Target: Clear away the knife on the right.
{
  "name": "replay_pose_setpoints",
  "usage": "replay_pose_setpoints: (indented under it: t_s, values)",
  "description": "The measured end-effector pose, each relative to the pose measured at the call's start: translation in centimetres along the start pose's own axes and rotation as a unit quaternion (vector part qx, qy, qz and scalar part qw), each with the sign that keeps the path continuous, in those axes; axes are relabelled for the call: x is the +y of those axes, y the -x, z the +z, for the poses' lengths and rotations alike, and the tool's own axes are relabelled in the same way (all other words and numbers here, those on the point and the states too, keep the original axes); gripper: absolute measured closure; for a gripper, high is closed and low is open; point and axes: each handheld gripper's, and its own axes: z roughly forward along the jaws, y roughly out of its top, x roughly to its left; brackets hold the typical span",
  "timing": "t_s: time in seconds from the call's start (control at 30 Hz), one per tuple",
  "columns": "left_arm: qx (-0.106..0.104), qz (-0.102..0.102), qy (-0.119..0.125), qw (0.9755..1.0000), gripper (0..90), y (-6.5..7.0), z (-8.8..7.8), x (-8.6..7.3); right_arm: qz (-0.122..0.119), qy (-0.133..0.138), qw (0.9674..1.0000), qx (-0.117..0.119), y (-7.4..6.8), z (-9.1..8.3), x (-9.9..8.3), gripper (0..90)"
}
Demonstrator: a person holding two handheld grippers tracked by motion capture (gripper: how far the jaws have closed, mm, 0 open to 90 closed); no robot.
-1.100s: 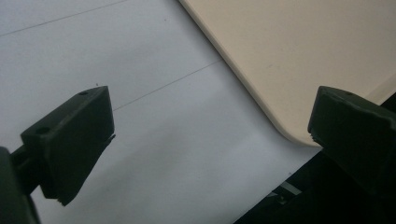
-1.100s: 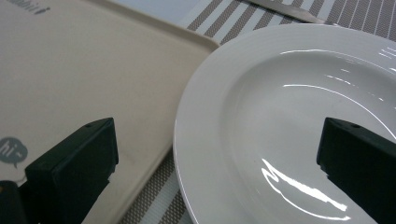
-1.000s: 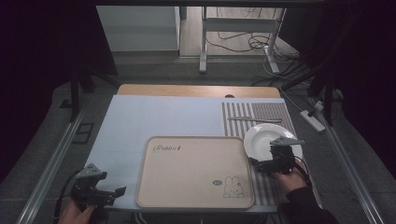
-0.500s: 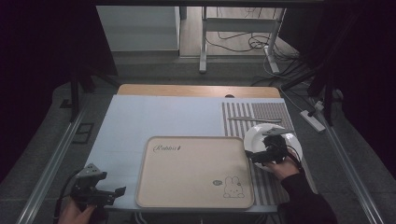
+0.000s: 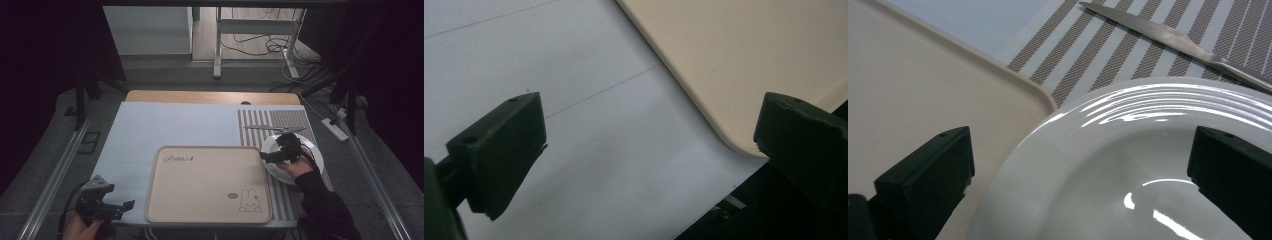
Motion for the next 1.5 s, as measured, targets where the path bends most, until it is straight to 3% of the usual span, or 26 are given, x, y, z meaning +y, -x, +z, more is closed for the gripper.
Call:
replay_pose_setpoints:
  t_s: [0.7,1.0,1.2,1.23,1.27,1.3,1.33,1.37,1.4,1.43,1.5]
  values:
    - [0.0,0.0,0.0,1.0,1.4,0.0,0.0,0.0,0.008,-0.013,0.9996,-0.022,3.1,2.2,3.3,0.0]
    - [0.0,0.001,0.0,1.0,1.5,0.0,0.0,0.0,0.002,-0.031,0.9994,-0.015,3.9,3.5,4.3,1.3]
    - [0.0,0.001,0.0,1.0,1.4,0.0,0.0,0.0,0.005,-0.028,0.9996,0.0,4.4,4.4,5.4,30.2]
    - [0.0,0.001,0.0,1.0,1.4,0.0,0.0,0.0,0.005,-0.028,0.9996,0.0,4.4,4.4,5.4,30.2]
    - [0.0,0.001,0.0,1.0,1.5,0.0,0.0,0.0,0.006,-0.036,0.9993,0.01,4.5,4.7,5.8,43.9]
    - [0.0,0.002,0.001,1.0,1.5,0.0,0.0,0.0,0.007,-0.04,0.999,0.015,4.5,5.0,5.9,50.4]
    - [0.0,0.002,0.001,1.0,1.4,0.0,0.0,0.0,0.007,-0.04,0.999,0.015,4.5,5.0,5.9,50.4]
    - [0.0,0.002,0.001,1.0,1.4,0.0,0.0,0.0,0.014,-0.055,0.9976,0.04,4.7,5.7,6.4,63.9]
    - [0.0,0.002,0.001,1.0,1.4,0.0,0.0,0.0,0.014,-0.055,0.9976,0.04,4.7,5.7,6.4,63.9]
    - [0.0,0.002,0.001,1.0,1.4,0.0,0.0,0.0,0.006,-0.063,0.9968,0.049,4.7,6.3,6.8,76.1]
    - [0.0,0.003,0.001,1.0,1.5,0.0,0.0,0.0,-0.005,-0.072,0.9961,0.05,4.7,6.8,7.1,86.8]
